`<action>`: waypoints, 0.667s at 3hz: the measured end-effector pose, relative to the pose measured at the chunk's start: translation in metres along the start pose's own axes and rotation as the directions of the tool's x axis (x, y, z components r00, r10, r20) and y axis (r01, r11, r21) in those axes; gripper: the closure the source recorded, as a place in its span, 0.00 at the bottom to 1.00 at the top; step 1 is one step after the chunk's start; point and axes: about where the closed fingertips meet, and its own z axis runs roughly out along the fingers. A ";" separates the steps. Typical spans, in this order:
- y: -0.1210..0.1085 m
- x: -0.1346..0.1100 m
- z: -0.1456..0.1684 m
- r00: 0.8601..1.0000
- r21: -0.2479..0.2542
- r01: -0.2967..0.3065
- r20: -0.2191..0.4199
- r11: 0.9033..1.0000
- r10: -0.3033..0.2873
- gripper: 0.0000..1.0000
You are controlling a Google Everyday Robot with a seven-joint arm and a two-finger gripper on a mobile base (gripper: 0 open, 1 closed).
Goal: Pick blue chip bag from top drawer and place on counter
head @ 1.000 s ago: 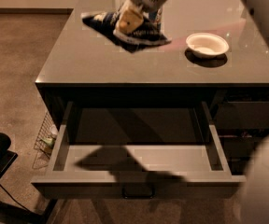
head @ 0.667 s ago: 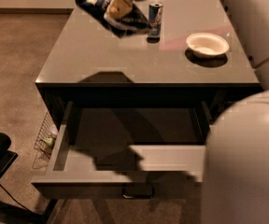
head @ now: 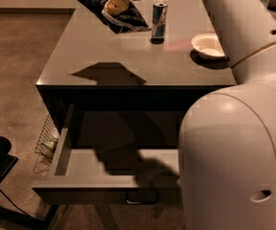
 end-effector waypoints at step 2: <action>0.002 0.000 0.009 1.000 -0.011 0.000 -0.001 1.000 0.000 0.22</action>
Offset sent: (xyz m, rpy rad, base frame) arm 0.0009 0.0026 -0.0026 -0.0001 0.0031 0.0031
